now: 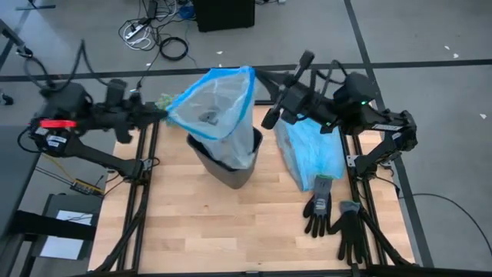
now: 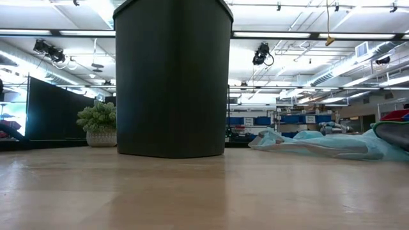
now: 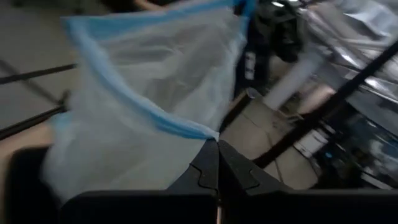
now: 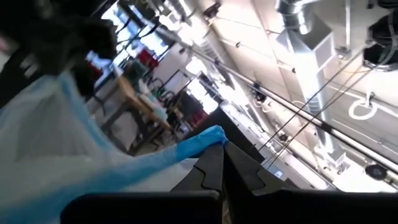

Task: Place trash/remove bag and relplace
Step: Remove the trash bag from the bin

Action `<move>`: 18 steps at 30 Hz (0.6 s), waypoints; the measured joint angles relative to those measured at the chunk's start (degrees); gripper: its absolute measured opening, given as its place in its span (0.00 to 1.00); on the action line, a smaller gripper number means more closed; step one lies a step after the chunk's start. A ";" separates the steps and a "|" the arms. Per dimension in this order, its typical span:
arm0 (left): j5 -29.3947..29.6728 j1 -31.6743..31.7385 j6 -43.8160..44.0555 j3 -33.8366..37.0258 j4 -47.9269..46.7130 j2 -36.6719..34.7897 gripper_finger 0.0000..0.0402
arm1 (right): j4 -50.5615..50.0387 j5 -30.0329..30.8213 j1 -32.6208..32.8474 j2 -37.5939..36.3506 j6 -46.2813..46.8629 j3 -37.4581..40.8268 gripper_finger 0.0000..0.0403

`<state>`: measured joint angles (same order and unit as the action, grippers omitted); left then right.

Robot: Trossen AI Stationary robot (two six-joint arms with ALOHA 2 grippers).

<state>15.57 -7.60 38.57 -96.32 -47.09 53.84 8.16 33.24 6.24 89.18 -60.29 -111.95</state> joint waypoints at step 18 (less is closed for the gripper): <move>-6.52 0.00 -18.45 -1.11 21.74 7.37 0.01 | 8.38 -0.98 1.96 -0.85 2.05 -6.71 0.00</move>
<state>9.05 -7.60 20.13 -97.43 -25.35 61.22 16.54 32.26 8.21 88.32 -58.23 -118.66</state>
